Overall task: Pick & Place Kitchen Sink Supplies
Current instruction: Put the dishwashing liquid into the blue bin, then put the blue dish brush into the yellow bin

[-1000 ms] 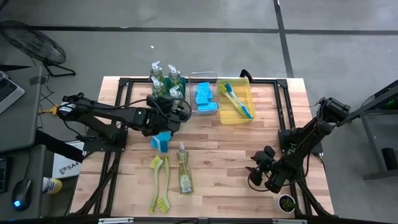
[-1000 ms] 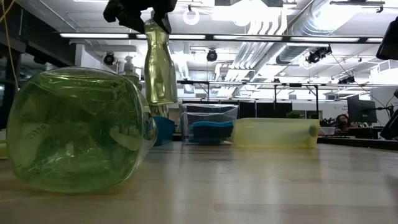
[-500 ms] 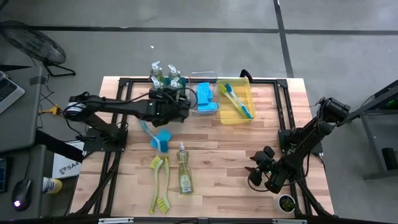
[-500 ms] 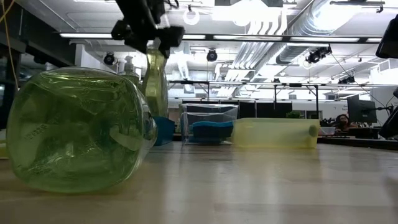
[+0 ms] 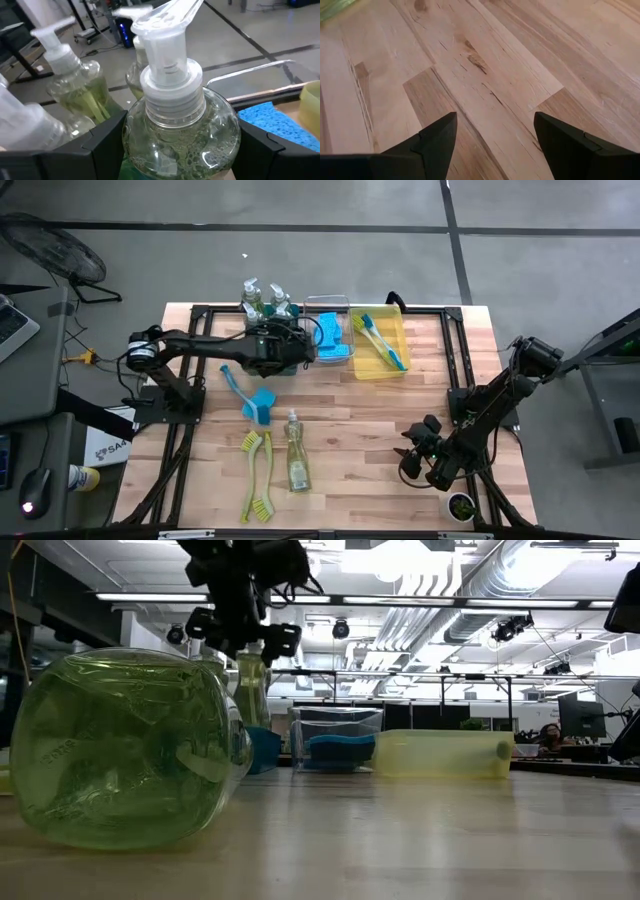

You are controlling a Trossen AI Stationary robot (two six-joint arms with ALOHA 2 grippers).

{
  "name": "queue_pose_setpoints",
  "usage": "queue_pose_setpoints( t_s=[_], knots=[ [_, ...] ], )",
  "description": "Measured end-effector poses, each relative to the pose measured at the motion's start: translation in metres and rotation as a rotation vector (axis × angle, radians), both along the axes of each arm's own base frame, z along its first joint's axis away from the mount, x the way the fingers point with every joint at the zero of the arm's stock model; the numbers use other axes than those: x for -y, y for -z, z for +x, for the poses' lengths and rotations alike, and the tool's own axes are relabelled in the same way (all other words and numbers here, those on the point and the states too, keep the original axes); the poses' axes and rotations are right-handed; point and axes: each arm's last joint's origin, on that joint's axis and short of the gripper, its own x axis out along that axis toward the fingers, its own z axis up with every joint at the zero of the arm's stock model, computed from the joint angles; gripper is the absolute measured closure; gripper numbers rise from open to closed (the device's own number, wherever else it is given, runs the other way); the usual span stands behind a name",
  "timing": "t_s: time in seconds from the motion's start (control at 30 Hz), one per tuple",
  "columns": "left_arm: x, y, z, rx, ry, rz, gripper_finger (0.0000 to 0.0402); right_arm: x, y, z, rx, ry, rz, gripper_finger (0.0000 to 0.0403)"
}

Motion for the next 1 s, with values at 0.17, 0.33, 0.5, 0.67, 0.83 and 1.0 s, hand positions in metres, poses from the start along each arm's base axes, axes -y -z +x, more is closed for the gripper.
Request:
queue_pose_setpoints(
  t_s=[0.17, 0.33, 0.5, 0.67, 0.83, 1.0],
  knots=[
    [0.0, 0.0059, 0.0026, 0.009, -0.01, -0.003, 0.0127, -0.0001, 0.0, 0.0001, 0.001, 0.0, 0.001, 0.0144],
    [0.0001, 0.0062, 0.0026, 0.009, -0.006, -0.01, 0.0127, 0.0, 0.0, 0.0, 0.0, -0.002, -0.002, 0.0144],
    [-0.0003, 0.006, 0.0024, 0.009, -0.013, 0.0, 0.0065, 0.0, 0.0, 0.0, 0.0, -0.002, -0.002, 0.0144],
    [-0.0001, 0.0056, 0.0023, 0.004, -0.001, -0.016, 0.0033, -0.0001, 0.0, 0.0001, -0.001, -0.003, 0.0, 0.0144],
    [0.0005, 0.0067, 0.0024, 0.001, 0.015, -0.044, 0.0073, -0.0006, -0.0001, 0.0003, -0.001, -0.004, 0.008, 0.0144],
    [0.001, 0.0022, -0.0002, 0.006, 0.025, -0.051, 0.0079, -0.0012, 0.0003, 0.0, -0.016, -0.009, 0.023, 0.0144]
  ],
)
